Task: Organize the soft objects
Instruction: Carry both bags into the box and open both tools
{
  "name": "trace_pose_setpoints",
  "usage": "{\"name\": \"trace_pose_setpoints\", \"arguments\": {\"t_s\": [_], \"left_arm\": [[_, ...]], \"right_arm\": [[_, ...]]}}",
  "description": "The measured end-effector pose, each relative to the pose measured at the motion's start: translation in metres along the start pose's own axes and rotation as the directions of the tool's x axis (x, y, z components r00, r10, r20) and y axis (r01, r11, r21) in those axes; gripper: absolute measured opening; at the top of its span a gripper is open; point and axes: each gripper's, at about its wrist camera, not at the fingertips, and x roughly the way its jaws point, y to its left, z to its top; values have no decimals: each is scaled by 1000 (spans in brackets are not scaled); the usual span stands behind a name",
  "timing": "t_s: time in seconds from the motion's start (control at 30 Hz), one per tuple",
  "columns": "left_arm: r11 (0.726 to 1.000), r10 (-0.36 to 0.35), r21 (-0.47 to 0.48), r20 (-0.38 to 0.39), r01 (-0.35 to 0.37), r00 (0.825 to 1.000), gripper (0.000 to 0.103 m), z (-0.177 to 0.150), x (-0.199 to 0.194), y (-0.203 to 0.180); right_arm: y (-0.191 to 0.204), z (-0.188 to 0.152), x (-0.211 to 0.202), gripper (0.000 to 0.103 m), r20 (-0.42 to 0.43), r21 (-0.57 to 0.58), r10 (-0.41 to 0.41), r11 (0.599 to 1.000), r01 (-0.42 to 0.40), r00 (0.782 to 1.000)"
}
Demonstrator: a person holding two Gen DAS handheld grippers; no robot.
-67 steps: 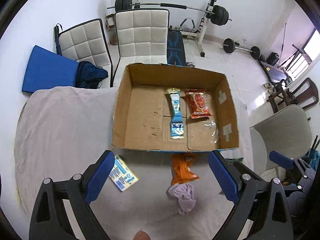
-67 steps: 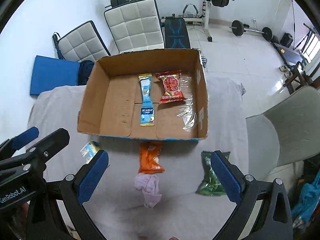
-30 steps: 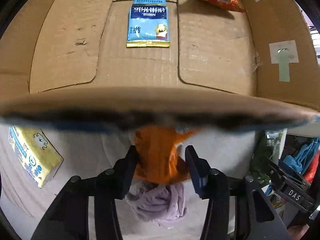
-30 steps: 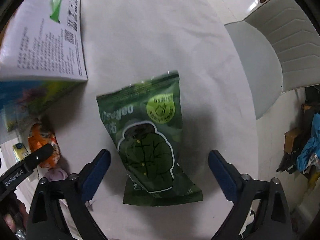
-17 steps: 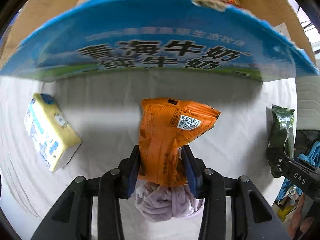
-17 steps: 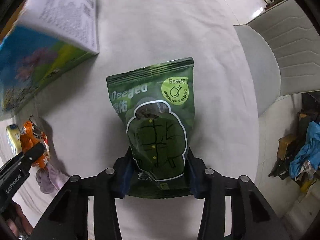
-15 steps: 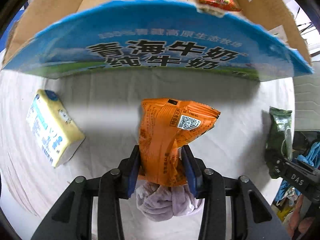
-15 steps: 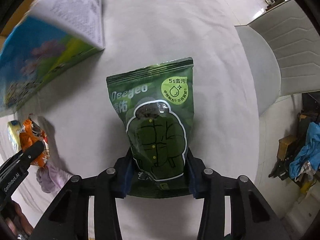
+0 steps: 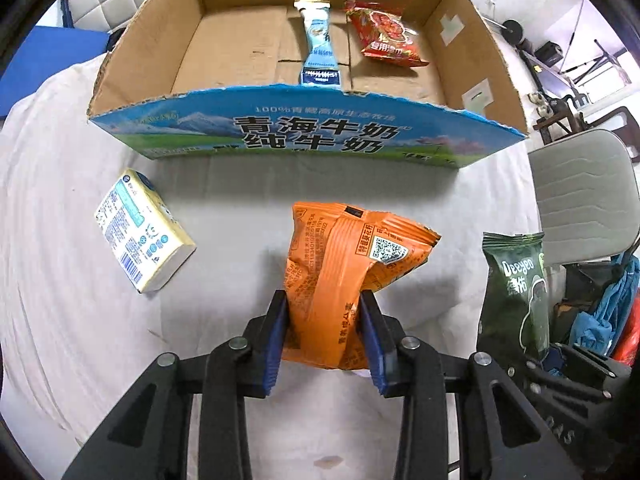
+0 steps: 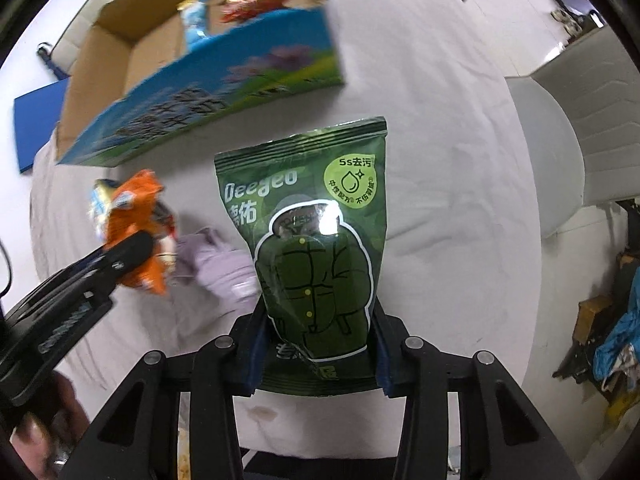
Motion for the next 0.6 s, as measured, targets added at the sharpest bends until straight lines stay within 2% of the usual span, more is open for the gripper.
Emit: {"name": "trace_pose_setpoints", "arguments": {"t_s": [0.17, 0.4, 0.6], "left_arm": [[996, -49, -76, 15, 50, 999, 32, 22, -5, 20], [992, -78, -86, 134, 90, 988, 32, 45, -75, 28], [993, -81, -65, 212, 96, 974, 32, 88, -124, 29]], "right_arm": [[-9, 3, -11, 44, 29, 6, -3, 1000, 3, 1000], [2, 7, -69, 44, 132, -14, 40, 999, -38, 990], [21, 42, -120, 44, 221, -52, 62, 997, -51, 973]]}}
